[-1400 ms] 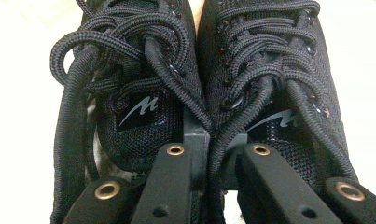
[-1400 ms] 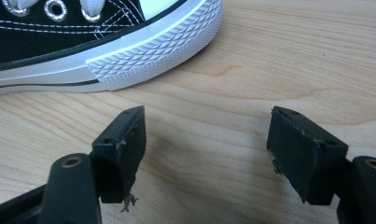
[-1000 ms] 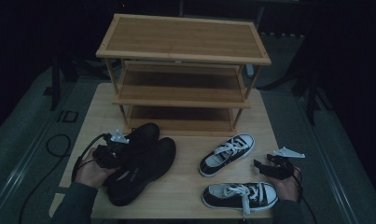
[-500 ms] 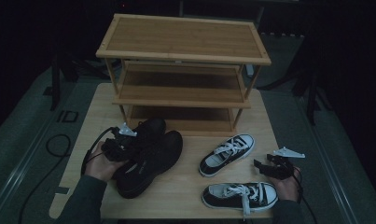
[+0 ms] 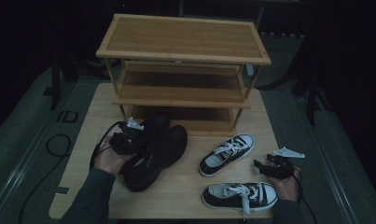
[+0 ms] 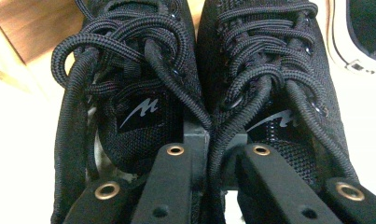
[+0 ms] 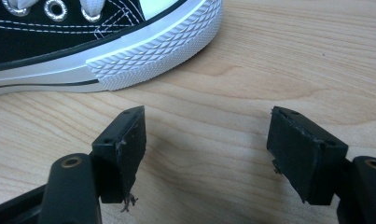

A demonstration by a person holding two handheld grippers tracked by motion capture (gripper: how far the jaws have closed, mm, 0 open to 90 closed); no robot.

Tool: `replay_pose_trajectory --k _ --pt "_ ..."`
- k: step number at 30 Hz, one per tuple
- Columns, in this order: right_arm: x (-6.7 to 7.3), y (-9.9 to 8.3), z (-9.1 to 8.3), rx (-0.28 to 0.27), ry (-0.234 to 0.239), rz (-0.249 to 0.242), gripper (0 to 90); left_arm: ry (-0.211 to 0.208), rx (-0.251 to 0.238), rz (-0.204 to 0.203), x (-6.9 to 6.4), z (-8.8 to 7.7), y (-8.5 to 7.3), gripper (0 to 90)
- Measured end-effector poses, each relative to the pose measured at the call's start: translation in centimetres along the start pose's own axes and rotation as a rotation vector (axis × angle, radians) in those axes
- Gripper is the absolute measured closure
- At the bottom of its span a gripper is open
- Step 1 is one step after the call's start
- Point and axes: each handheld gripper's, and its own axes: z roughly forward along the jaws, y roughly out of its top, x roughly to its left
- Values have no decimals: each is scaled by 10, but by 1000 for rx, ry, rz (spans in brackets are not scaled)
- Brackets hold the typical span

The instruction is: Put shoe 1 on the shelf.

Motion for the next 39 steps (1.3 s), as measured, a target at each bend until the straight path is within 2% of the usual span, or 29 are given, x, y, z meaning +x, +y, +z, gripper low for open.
replay_pose_trajectory --k 10,20,39 --pt "0 0 0 0 0 0 281 4 0 1 -2 6 11 856" --pt "0 0 0 0 -1 0 281 33 -4 -10 -1 15 20 856" --pt "0 0 0 0 2 2 281 79 -9 -43 -3 40 41 856"
